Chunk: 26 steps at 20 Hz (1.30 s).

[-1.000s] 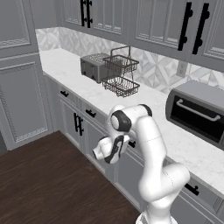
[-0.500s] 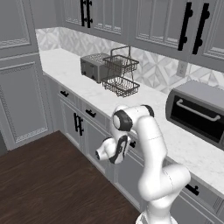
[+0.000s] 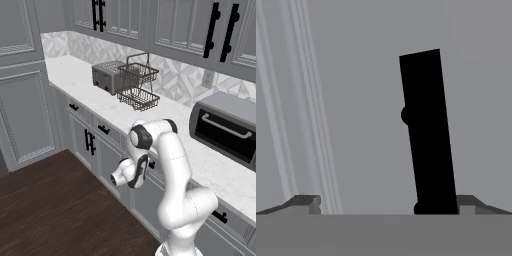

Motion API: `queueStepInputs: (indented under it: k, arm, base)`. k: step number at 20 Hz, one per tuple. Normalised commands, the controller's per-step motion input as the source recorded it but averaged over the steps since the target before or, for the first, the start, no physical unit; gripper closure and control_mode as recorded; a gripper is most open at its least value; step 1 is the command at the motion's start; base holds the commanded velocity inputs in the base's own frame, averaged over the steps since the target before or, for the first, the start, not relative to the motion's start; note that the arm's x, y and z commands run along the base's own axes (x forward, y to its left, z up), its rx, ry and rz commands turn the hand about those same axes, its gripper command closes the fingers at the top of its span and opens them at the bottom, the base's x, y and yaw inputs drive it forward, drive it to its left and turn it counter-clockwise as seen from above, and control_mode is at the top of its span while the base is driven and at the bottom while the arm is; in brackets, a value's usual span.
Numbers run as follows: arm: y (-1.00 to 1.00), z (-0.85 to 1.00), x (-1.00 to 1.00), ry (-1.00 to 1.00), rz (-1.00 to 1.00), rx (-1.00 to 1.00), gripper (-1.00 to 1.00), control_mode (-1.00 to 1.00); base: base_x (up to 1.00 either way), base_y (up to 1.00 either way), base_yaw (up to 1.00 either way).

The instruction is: Take a straw from the drawer in front and place it inside the glass cup on the dining counter.

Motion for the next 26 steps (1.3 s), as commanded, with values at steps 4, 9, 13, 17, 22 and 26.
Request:
queueStepInputs:
  k: [4, 9, 13, 17, 22, 26]
  arm:
    - [0.05, 0.00, 0.00, 0.01, 0.10, 0.02, 1.00, -1.00]
    - [0.35, 0.00, 0.00, 0.02, 0.08, 0.01, 1.00, -1.00]
    - [0.38, 0.00, 0.00, 0.01, 0.07, 0.00, 1.00, -1.00]
    - [0.71, 0.02, -0.01, 0.11, 0.04, 0.00, 1.00, -1.00]
    - [0.99, 0.02, -0.11, 0.19, 0.01, 0.00, 1.00, -1.00]
    - [1.00, 0.04, -0.24, 0.19, 0.00, 0.00, 1.00, -1.00]
  base:
    - [0.00, 0.00, 0.00]
    - [0.00, 0.00, 0.00]
    - [0.00, 0.00, 0.00]
    - [0.00, 0.00, 0.00]
    - [0.00, 0.00, 0.00]
    - [0.00, 0.00, 0.00]
